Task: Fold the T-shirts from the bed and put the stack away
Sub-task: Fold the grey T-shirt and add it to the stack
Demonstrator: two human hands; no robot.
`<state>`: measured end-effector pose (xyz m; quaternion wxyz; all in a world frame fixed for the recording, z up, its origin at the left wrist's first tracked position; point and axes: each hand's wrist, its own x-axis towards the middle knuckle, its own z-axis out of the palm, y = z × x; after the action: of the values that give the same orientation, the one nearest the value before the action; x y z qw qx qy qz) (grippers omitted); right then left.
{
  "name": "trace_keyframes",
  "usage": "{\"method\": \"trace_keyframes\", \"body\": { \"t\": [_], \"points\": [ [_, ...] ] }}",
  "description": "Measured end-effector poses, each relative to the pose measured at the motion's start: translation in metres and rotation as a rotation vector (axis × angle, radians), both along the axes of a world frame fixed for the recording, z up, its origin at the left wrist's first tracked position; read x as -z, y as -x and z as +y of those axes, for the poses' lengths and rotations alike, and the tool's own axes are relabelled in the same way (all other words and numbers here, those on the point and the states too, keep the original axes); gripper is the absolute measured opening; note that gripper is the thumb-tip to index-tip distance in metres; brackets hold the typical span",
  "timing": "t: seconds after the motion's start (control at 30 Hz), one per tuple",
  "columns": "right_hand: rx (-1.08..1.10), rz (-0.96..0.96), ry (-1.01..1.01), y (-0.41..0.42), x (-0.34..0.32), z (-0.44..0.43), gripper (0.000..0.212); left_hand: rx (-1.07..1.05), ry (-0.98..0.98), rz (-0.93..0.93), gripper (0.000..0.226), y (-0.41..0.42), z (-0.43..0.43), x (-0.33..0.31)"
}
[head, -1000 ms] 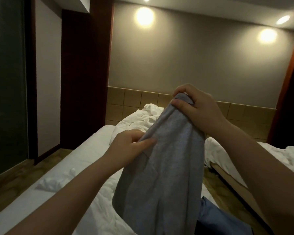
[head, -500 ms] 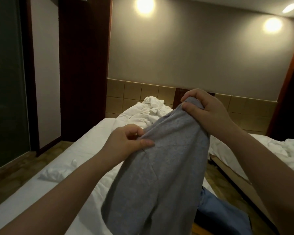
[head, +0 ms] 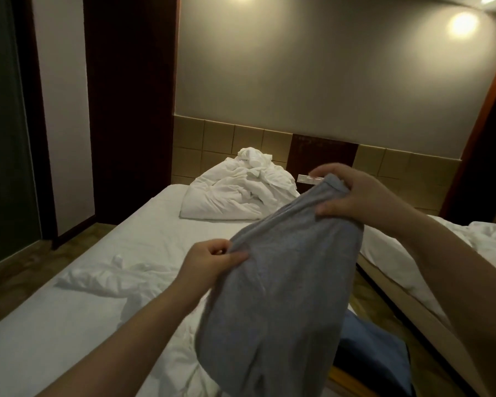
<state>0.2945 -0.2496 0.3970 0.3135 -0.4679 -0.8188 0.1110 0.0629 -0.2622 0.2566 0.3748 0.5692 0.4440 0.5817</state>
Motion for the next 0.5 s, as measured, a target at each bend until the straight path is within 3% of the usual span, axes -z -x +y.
{"method": "trace_keyframes", "body": {
  "t": [0.17, 0.37, 0.5],
  "points": [
    [0.054, -0.033, 0.261, -0.010, 0.012, 0.010, 0.020, -0.147, -0.155, 0.312, 0.014, 0.024, 0.007, -0.023],
    [0.062, 0.122, 0.278, -0.005, 0.017, 0.018, 0.015, -0.233, -0.189, 0.407, 0.029, 0.037, 0.012, -0.027],
    [0.092, -0.083, 0.297, 0.002, 0.026, 0.022, 0.025, -0.125, -0.061, 0.513, 0.045, 0.044, 0.006, -0.024]
  ]
}}
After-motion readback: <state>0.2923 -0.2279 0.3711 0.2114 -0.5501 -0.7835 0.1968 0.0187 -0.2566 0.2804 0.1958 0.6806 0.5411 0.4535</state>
